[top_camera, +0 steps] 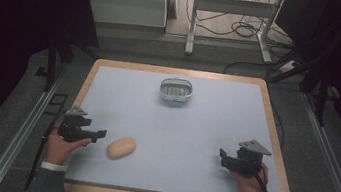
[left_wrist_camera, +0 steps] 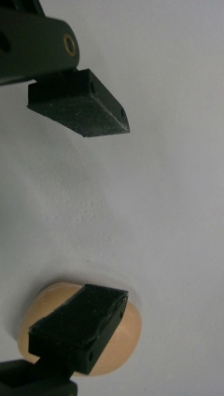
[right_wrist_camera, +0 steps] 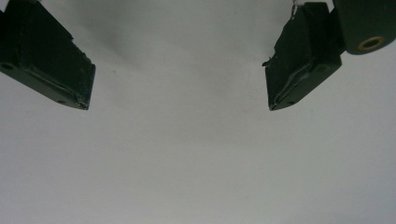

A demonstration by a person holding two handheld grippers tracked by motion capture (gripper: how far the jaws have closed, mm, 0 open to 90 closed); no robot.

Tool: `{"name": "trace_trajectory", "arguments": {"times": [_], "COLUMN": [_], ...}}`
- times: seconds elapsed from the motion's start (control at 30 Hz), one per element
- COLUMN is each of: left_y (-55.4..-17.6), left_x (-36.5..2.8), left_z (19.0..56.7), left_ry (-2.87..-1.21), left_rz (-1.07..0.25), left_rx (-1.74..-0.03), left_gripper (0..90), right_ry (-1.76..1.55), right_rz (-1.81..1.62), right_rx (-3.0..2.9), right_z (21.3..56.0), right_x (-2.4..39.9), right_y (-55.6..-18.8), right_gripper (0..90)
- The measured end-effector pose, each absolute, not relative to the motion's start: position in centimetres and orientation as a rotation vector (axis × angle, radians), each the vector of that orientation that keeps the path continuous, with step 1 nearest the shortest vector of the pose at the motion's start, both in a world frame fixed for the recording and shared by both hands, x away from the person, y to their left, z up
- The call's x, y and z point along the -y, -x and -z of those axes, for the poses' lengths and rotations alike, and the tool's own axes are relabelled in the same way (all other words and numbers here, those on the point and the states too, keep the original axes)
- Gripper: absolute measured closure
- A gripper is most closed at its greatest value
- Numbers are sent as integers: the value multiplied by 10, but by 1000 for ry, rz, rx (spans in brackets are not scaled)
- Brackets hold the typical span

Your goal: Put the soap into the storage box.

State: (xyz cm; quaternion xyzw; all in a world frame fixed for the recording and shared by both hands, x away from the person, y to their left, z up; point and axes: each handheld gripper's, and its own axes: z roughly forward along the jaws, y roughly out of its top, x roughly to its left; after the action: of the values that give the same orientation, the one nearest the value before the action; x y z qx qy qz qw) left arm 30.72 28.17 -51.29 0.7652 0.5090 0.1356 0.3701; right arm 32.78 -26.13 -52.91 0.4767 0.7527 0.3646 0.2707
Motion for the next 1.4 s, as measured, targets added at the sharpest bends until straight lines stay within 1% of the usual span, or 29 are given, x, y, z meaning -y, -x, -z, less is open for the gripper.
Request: {"name": "trace_trajectory", "arguments": {"times": [0.17, 0.23, 0.53, 0.93, 1.1, 1.17, 1.4], "left_y": [-305, -301, -303, -312, -308, -306, -309], "left_x": [-280, -279, -277, -266, -259, -254, -250], "left_z": [511, 508, 507, 509, 500, 490, 477], "left_ry": [-1971, -1962, -1966, -2055, -2085, -2103, -2144], "left_rz": [-364, -394, -385, -344, -361, -375, -367], "left_rx": [-1299, -1279, -1273, -1267, -1252, -1226, -1203], "left_gripper": [181, 190, 188, 203, 202, 202, 201], "right_ry": [-1265, -1262, -1262, -1257, -1253, -1252, -1257], "right_rz": [-983, -982, -977, -999, -1012, -1012, -1003], "right_rx": [-2040, -2047, -2030, -2033, -2027, -2028, -2024], "right_z": [529, 529, 529, 529, 529, 529, 529], "right_x": [260, 260, 260, 261, 262, 262, 262], "right_y": [-327, -327, -326, -326, -325, -325, -325], "right_gripper": [91, 91, 101, 111, 114, 114, 114]}}
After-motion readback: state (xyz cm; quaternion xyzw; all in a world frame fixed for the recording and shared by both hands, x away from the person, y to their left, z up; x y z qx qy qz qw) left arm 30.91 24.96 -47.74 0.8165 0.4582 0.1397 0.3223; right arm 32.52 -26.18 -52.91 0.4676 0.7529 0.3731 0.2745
